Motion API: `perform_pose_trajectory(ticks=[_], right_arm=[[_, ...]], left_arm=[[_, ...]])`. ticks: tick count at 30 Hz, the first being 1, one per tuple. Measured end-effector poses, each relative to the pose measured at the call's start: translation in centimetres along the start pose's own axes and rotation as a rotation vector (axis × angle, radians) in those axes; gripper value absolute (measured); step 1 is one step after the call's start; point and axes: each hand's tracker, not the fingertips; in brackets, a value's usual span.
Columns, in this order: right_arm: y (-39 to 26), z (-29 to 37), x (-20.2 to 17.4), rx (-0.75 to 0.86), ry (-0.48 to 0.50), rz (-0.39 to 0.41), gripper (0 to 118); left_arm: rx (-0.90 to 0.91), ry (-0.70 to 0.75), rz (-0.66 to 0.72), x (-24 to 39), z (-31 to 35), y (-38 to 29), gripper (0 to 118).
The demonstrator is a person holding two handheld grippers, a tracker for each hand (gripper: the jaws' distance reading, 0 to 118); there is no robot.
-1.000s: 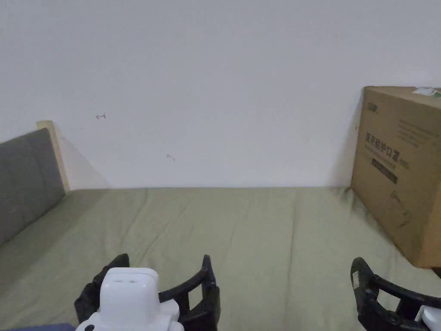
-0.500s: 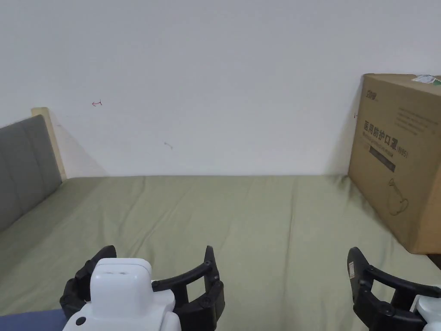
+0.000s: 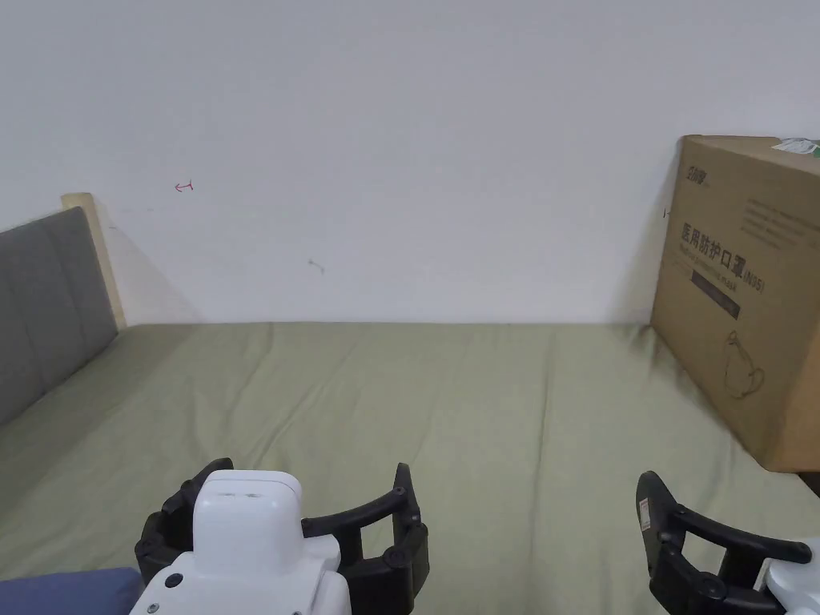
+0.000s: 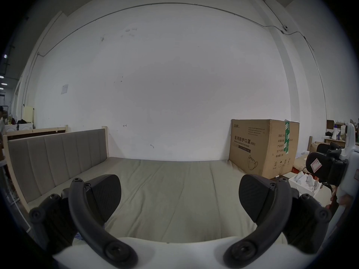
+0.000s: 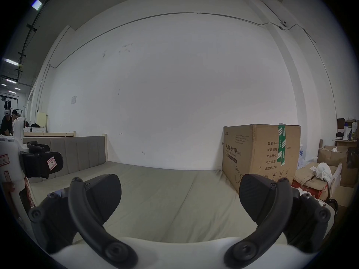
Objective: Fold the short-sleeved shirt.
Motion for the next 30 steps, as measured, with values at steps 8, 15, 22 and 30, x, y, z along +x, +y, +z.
perform_pose_trajectory(ticks=[8,15,22,30], right_arm=[[-0.4,-0.1,-0.1,-0.025,0.003,-0.002,118],[-0.7,-0.3,0.0,-0.042,-0.001,-0.001,118],[-0.8,-0.4,-0.2,-0.055,0.002,0.007,118],[-1.0,-0.5,-0.5,-0.057,0.006,0.009,118]], left_arm=[[-0.066,0.058,0.012,0.2,-0.9,0.0,118],[-0.118,0.065,0.081,0.0,-1.1,0.7,118],[-0.17,0.096,0.076,0.4,-1.3,0.9,118],[-0.214,0.06,0.109,0.5,-1.4,0.9,118]])
